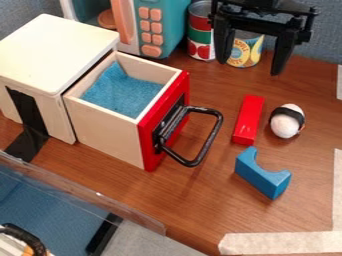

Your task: Close the drawer

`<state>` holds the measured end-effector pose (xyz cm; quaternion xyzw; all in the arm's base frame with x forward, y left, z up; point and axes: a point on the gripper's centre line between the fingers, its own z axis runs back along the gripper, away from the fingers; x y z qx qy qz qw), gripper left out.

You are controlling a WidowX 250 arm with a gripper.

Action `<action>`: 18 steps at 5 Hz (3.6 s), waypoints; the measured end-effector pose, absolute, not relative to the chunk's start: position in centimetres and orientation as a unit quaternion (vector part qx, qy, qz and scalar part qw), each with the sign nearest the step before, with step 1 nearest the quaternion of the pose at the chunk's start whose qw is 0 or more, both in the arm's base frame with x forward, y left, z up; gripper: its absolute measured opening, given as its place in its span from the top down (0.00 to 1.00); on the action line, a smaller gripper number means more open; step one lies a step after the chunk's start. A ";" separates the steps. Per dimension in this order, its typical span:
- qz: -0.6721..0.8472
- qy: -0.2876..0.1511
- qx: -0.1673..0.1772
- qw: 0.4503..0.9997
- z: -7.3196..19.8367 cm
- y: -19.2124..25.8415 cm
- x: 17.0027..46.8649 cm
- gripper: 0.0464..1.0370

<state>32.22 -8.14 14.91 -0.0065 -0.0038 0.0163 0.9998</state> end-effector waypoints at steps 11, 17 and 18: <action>0.000 0.026 0.034 0.999 2.0 -8.6 29.9 0.04; 0.129 0.052 0.048 0.989 2.3 2.0 31.5 0.04; 0.166 0.065 0.057 0.982 1.9 4.3 31.6 0.04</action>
